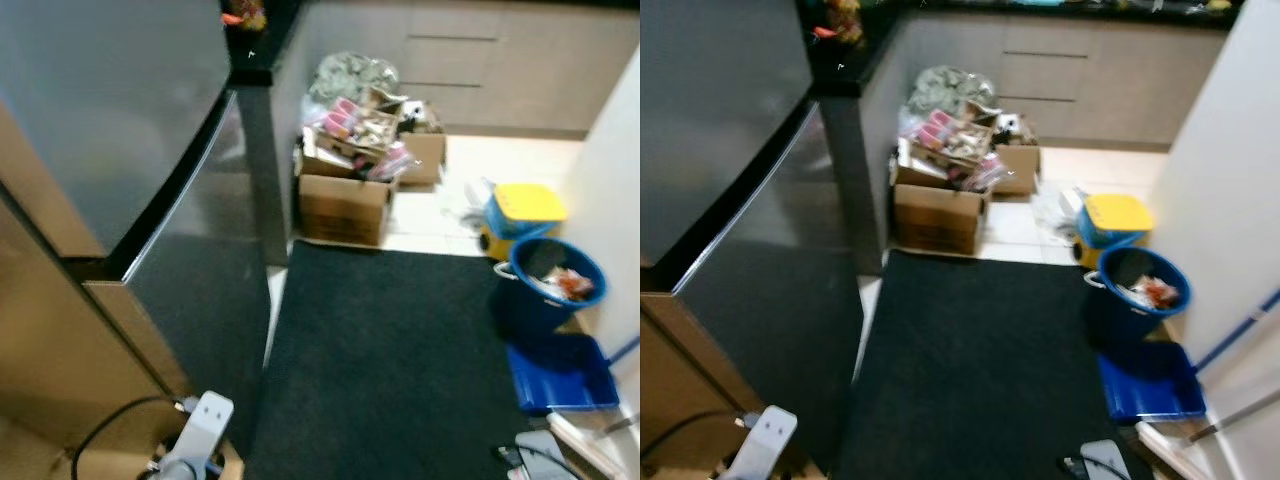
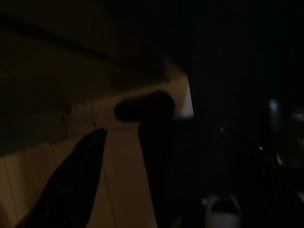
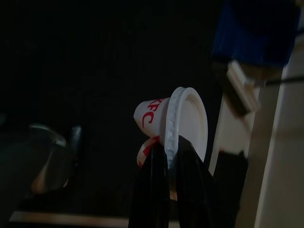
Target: Restocking fridge
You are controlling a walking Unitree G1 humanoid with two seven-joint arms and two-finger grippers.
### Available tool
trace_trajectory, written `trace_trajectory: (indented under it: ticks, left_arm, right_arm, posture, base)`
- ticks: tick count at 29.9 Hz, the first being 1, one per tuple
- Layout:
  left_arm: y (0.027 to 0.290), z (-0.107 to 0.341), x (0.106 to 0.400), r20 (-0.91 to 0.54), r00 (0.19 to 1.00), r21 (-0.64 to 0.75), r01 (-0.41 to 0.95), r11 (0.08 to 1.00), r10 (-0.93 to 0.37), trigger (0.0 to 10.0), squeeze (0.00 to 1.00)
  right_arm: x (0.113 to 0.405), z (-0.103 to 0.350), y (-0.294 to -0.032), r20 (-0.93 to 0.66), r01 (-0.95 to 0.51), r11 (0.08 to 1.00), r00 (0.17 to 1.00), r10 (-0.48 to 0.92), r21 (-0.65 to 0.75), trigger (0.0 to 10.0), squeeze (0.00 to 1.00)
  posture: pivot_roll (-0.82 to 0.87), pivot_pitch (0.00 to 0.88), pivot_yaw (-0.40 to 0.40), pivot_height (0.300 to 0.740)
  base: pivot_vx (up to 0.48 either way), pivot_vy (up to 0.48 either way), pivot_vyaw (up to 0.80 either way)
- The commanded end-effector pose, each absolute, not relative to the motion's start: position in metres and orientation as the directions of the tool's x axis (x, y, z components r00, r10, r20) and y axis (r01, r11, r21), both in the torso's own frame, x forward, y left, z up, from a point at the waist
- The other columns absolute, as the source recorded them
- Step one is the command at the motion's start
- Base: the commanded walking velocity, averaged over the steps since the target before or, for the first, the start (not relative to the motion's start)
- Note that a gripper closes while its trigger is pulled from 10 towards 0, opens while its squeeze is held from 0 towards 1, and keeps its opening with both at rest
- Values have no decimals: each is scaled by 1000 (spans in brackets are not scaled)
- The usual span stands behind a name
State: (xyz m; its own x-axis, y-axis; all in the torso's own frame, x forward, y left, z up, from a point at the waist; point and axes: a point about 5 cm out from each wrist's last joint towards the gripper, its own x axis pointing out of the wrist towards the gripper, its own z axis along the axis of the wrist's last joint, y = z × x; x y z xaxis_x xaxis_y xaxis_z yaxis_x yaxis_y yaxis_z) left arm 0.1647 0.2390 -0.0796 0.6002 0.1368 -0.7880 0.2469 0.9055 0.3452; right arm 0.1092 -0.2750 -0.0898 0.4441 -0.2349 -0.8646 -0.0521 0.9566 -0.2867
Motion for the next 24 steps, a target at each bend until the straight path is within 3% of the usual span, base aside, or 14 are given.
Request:
trace_trajectory:
  ticks: [1, 13, 24]
  left_arm:
    - [239, -81, 162, -796, 589, 346, 258, 902, 138, 10000, 0]
    - [238, -81, 162, -798, 586, 348, 262, 900, 138, 10000, 0]
    - [239, -81, 162, -798, 586, 351, 261, 899, 141, 10000, 0]
  right_arm:
    - [110, -90, -273, -865, -55, 958, 446, -230, -283, 10000, 0]
    - [109, -90, -273, -864, -46, 957, 444, -237, -286, 10000, 0]
    - [107, -91, -275, -865, -12, 953, 423, -270, -304, 10000, 16]
  posture:
    - [-4, 0, -36, 706]
    - [-8, 0, -34, 706]
    - [-4, 0, -35, 736]
  base:
    - [0, 0, 800]
    - [0, 0, 794]
    - [0, 0, 0]
